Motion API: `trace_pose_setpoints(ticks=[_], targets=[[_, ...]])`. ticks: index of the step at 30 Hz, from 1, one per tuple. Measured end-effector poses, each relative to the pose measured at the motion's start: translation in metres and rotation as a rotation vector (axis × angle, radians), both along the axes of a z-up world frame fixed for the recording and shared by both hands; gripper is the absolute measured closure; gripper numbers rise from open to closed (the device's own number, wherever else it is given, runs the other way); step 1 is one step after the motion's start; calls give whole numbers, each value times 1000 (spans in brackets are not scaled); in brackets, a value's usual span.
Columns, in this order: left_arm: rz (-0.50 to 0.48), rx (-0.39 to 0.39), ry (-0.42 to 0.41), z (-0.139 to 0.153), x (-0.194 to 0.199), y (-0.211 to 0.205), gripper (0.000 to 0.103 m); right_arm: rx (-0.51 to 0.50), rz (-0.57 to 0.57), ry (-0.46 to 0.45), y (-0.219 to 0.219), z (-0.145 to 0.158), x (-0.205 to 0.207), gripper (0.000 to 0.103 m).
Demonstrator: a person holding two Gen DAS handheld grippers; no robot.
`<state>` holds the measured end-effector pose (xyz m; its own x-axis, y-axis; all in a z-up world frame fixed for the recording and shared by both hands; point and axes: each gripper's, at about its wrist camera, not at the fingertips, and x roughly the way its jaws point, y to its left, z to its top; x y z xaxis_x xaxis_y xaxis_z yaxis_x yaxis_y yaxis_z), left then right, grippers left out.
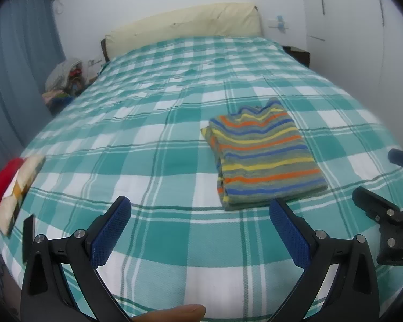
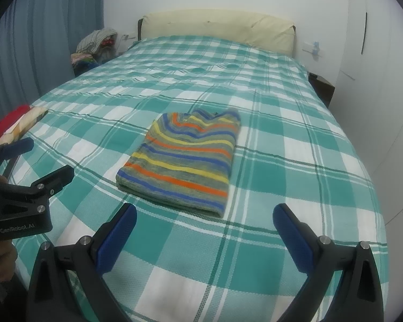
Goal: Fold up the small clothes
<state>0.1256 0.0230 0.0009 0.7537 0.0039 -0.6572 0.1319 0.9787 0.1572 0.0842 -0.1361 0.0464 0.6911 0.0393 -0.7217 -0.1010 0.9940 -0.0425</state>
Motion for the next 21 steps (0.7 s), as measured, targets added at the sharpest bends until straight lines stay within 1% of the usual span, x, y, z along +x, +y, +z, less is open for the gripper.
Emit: trace_pose_setpoints(ticks=[9,14,18,21], targets=[[-8,-37,8,3,0,4,0,9,-21,-10,0,4,-4,3],[-1,-17,-11,4,0,3,0,8,-26,-21,0,7,-5,1],[-16,-60,-3,5,2,5,0,24,-29,-6,-1,7,-4,1],[-19,-64,-18,7,1,5,0,18,-31,-17,-2,7,-4,1]])
